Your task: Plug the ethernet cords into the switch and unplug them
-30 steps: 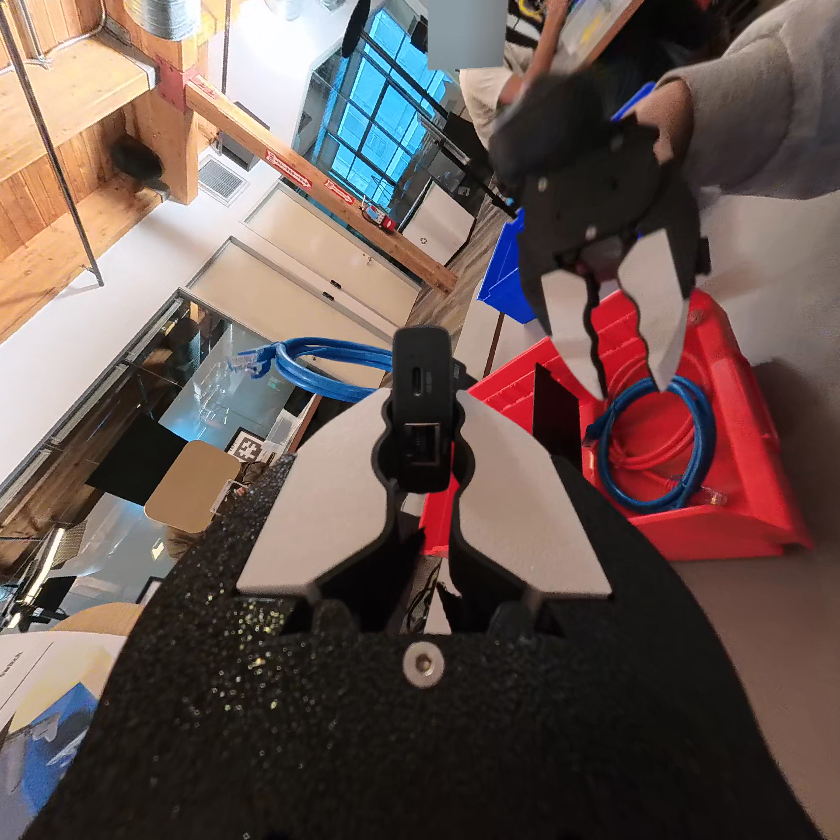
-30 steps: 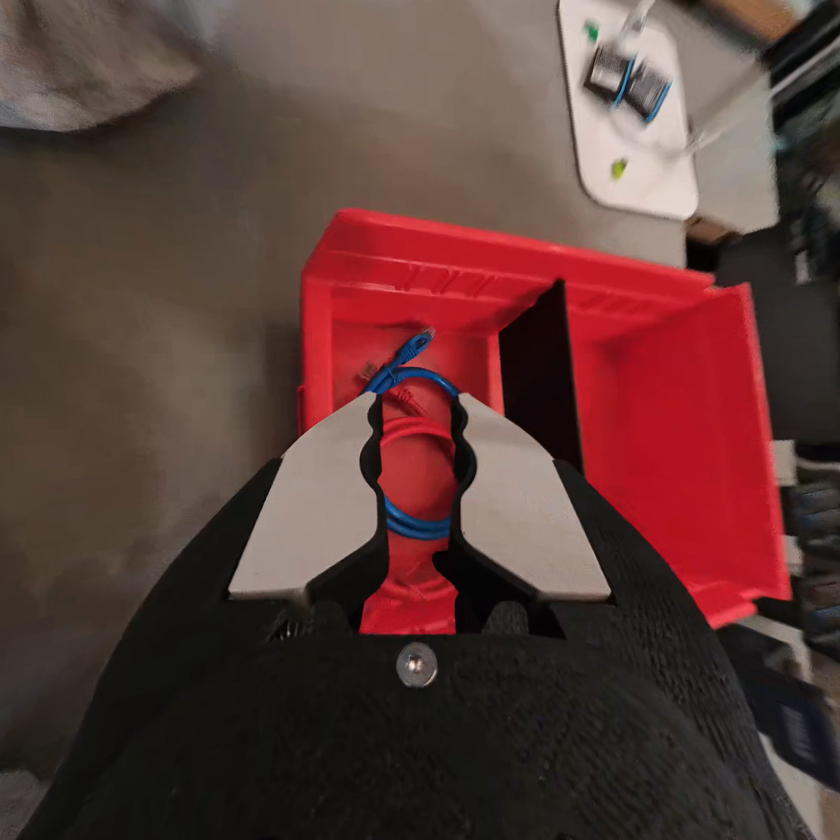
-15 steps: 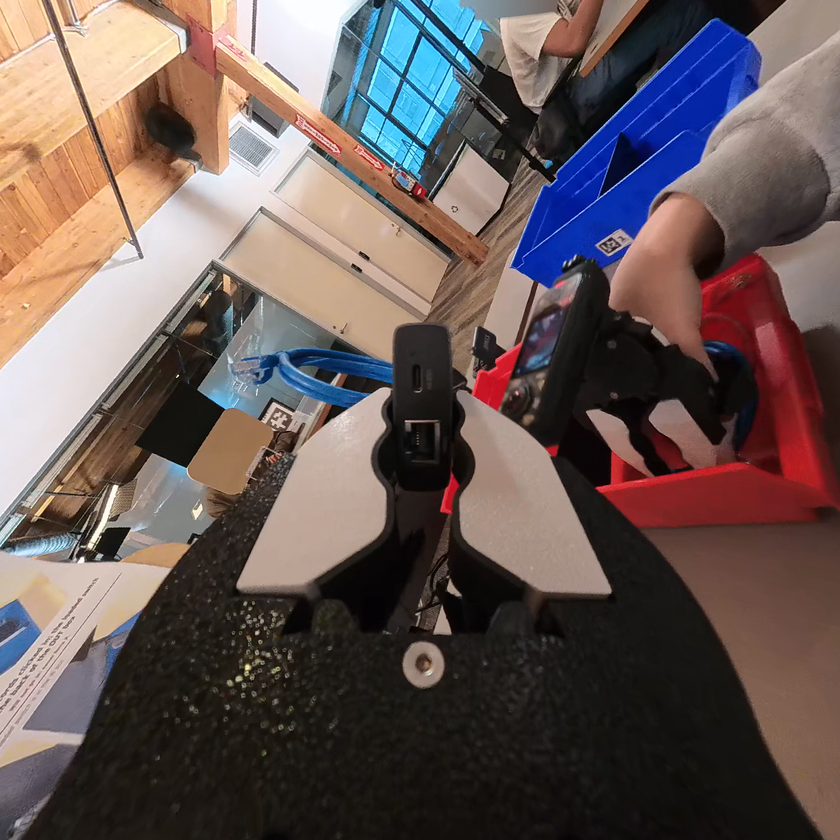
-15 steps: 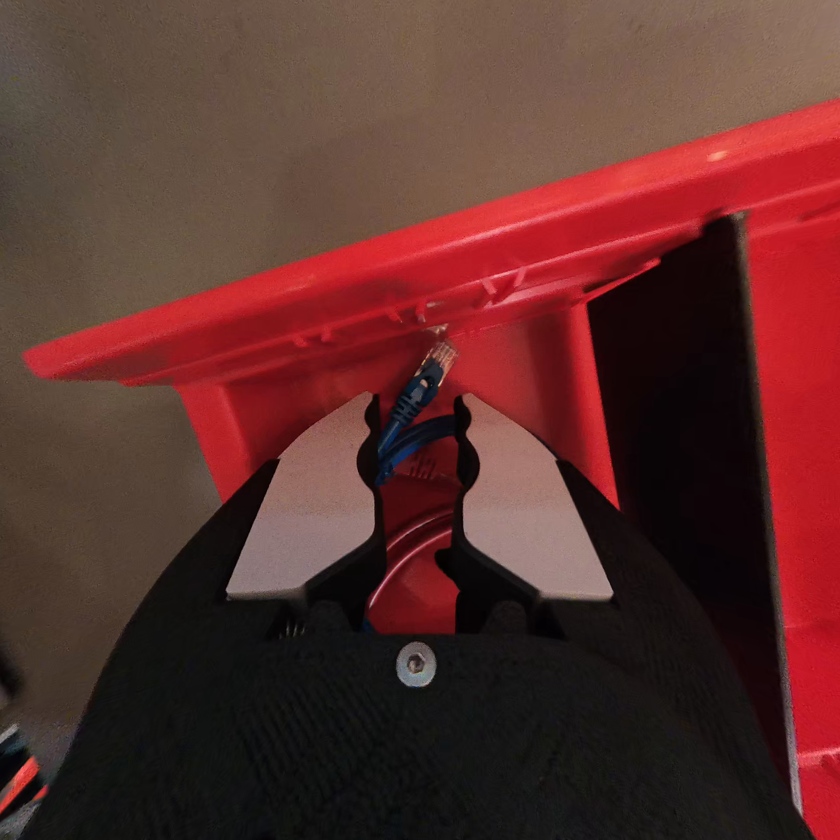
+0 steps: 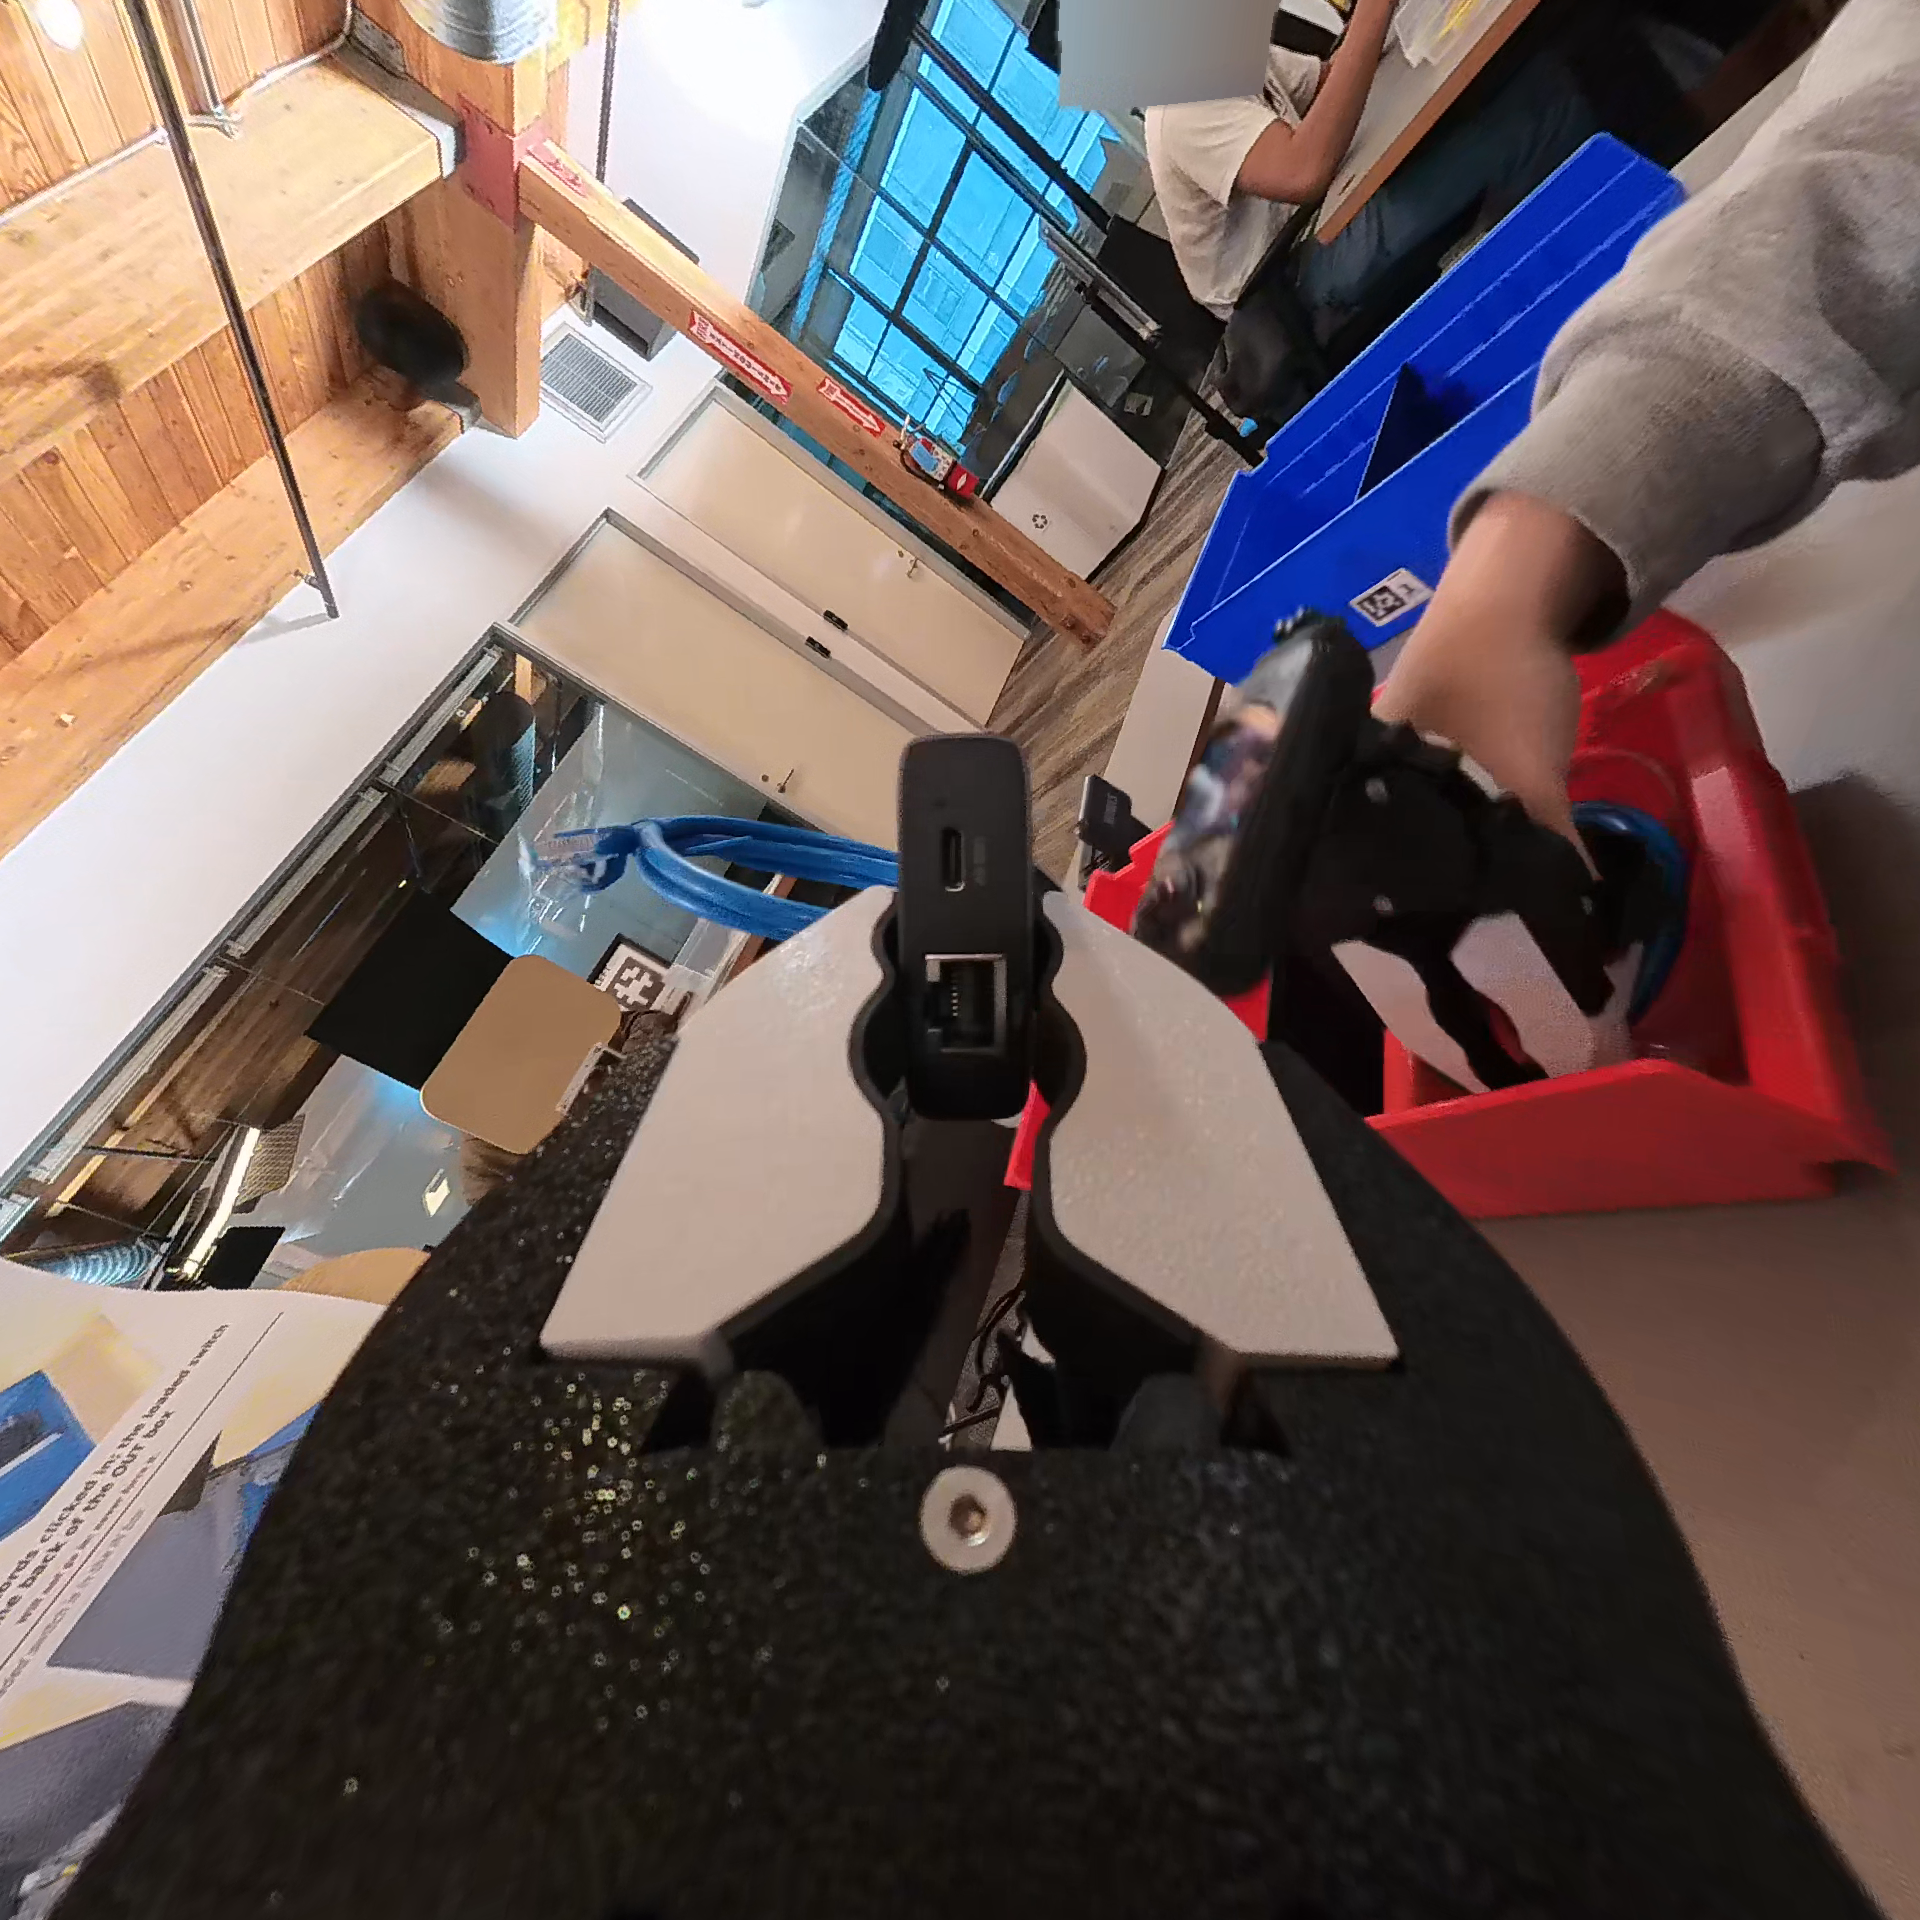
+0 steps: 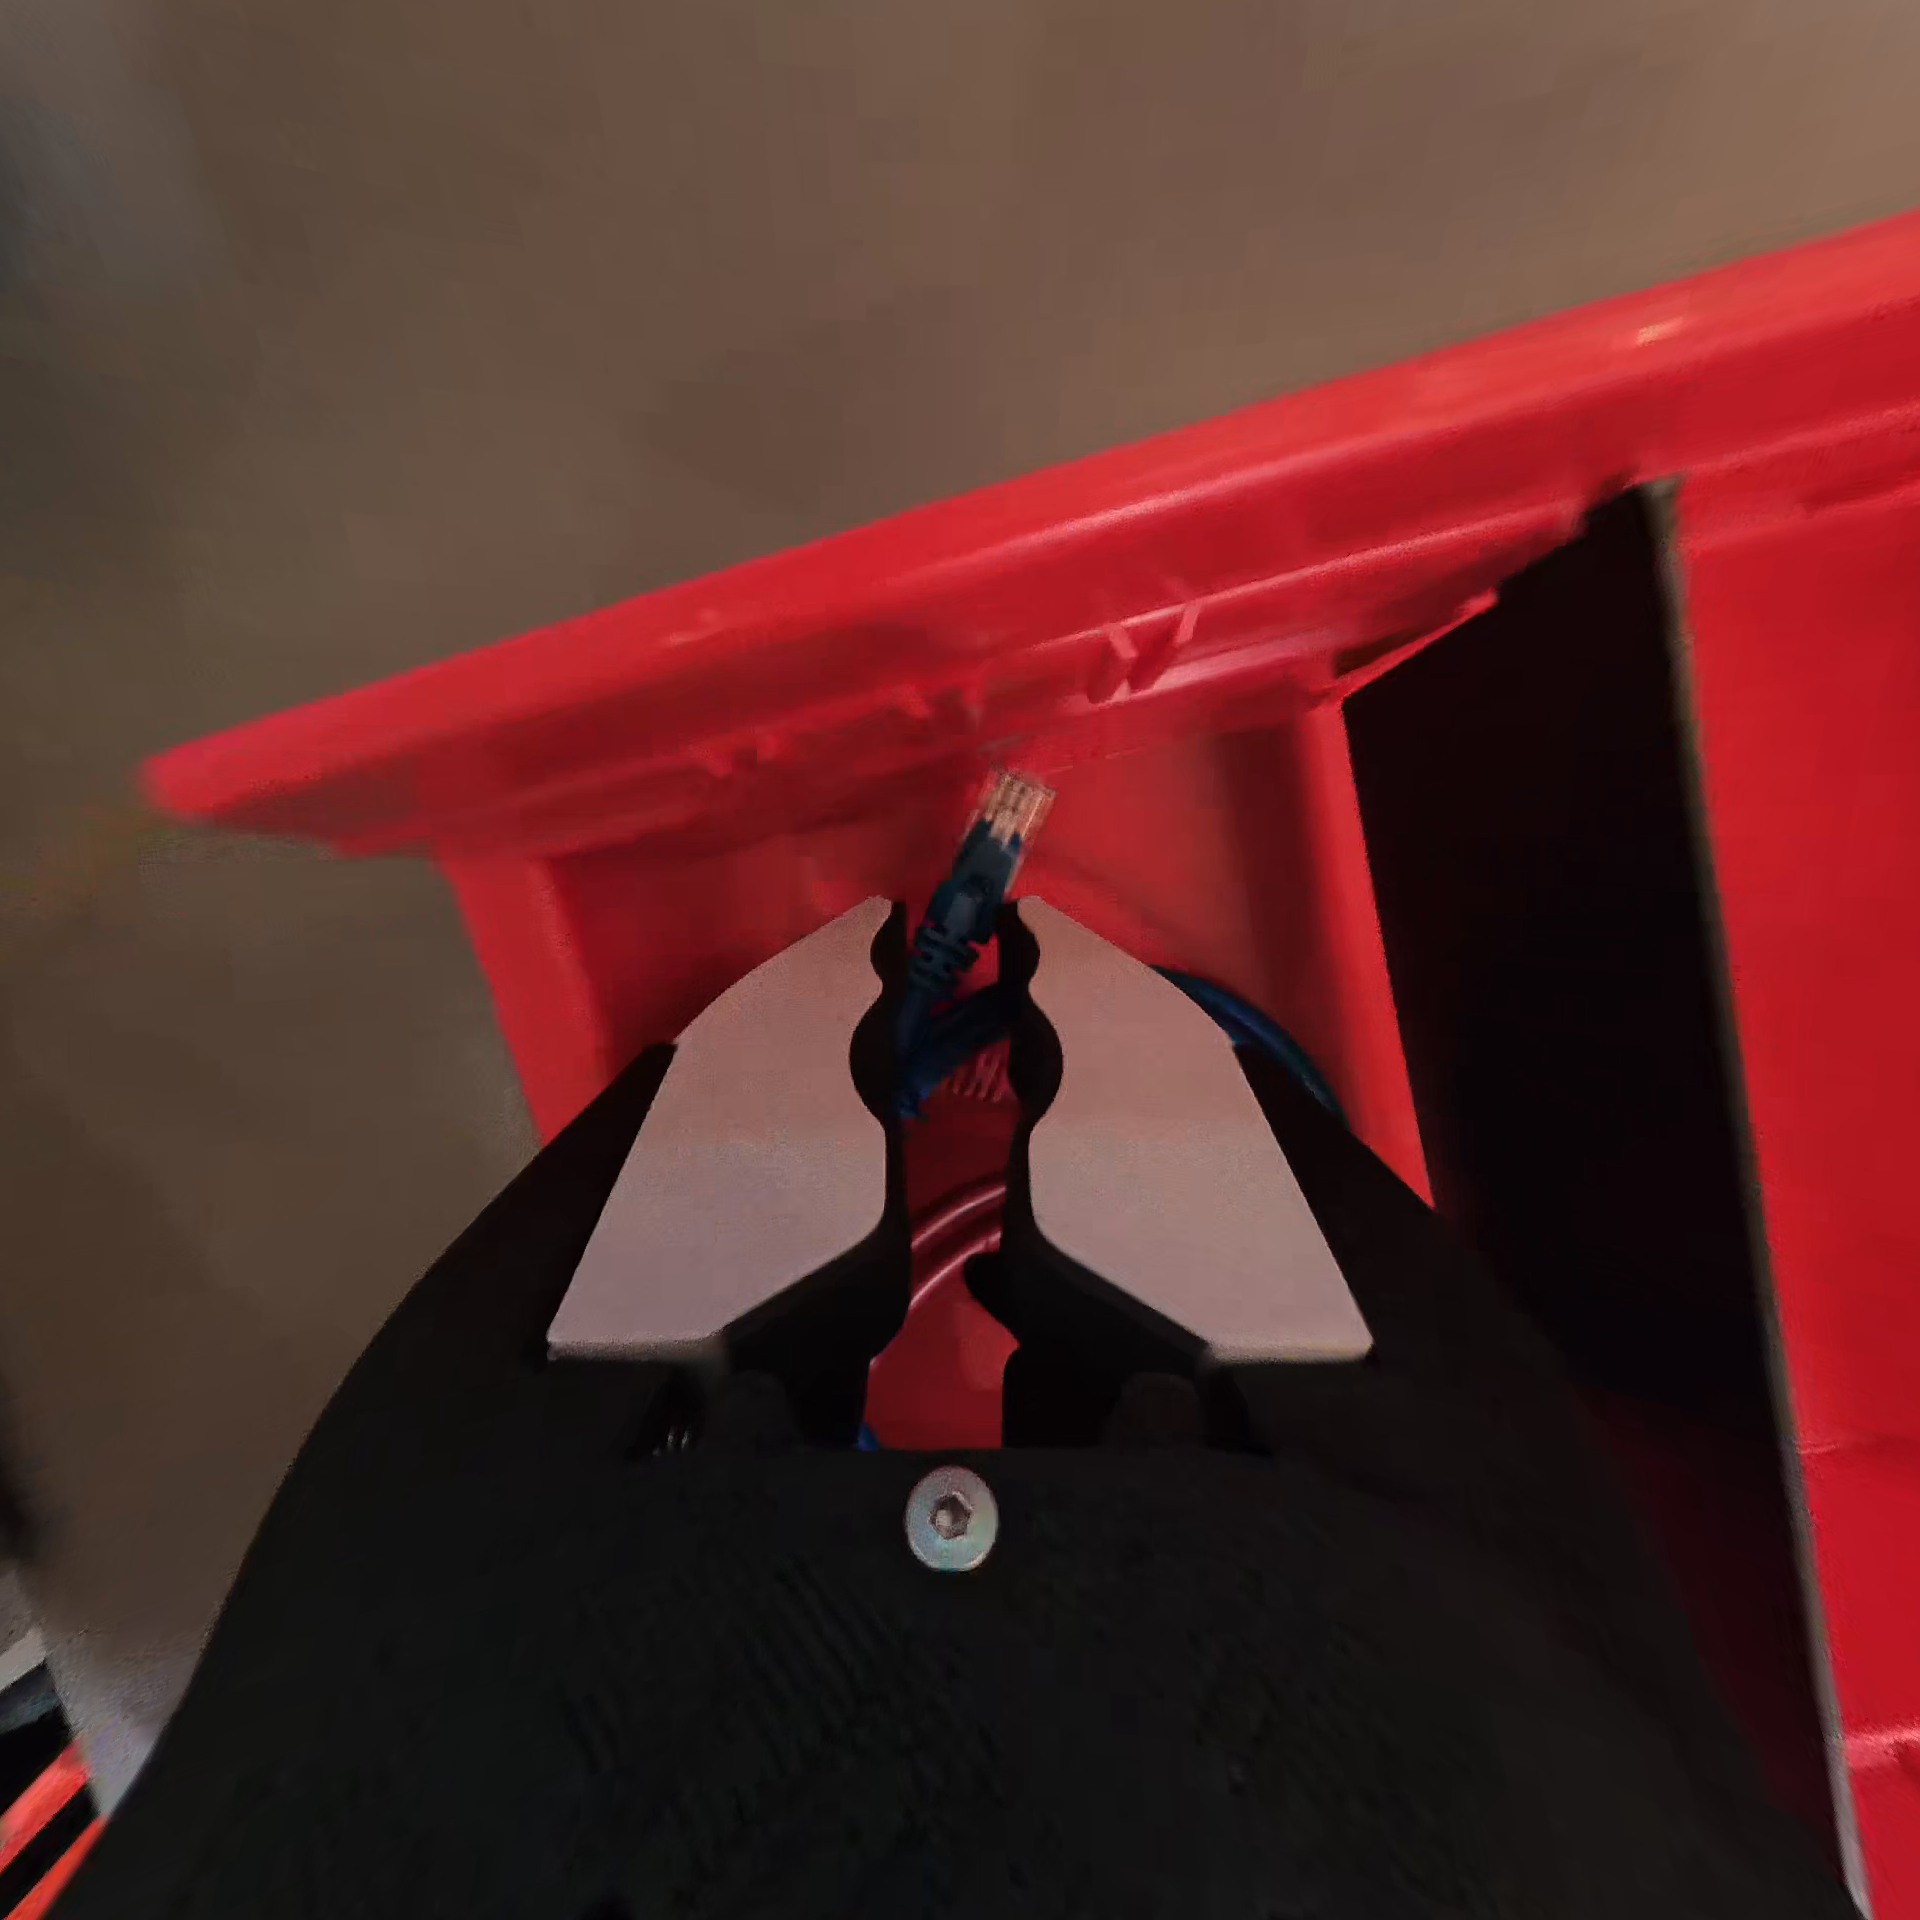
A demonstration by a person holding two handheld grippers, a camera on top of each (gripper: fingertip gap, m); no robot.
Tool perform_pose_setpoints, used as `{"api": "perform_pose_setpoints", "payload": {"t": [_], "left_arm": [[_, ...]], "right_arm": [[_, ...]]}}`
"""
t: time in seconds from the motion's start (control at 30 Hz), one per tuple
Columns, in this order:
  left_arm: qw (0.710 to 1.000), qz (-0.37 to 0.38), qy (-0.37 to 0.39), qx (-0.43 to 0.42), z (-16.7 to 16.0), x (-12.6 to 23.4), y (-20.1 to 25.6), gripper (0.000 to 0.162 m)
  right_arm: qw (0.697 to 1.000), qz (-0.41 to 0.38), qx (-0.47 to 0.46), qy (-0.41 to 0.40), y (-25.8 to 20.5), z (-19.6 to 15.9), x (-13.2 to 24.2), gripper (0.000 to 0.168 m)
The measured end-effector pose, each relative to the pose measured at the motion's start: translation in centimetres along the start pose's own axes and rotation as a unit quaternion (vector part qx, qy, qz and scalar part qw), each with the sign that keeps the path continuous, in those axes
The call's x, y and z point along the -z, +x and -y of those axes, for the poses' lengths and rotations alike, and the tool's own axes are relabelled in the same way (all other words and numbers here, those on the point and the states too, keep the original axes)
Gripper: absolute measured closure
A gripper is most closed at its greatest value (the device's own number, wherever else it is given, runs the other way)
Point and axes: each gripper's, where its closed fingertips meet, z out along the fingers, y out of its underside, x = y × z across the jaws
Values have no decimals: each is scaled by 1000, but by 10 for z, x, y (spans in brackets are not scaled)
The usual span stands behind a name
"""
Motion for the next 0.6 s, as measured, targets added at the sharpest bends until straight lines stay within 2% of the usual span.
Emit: {"api": "perform_pose_setpoints", "payload": {"t": [0.13, 0.23, 0.33, 0.47, 0.6], "left_arm": [[1000, -16, 22, 10, 0, -3, 5, 141], [997, -26, 68, 7, 12, -9, 10, 142], [993, 0, 99, -59, 37, -16, 13, 139], [976, 49, 141, -159, 81, -24, 25, 142], [959, 62, 190, -201, 111, -27, 40, 142]], "right_arm": [[994, -33, 38, 97, 0, 10, 57, 154], [981, -57, 124, 137, -9, 10, 118, 154], [958, -84, 210, 178, -26, 19, 184, 156], [940, -68, 298, 152, -62, 23, 247, 157], [936, -55, 338, 87, -84, 16, 273, 158]]}}
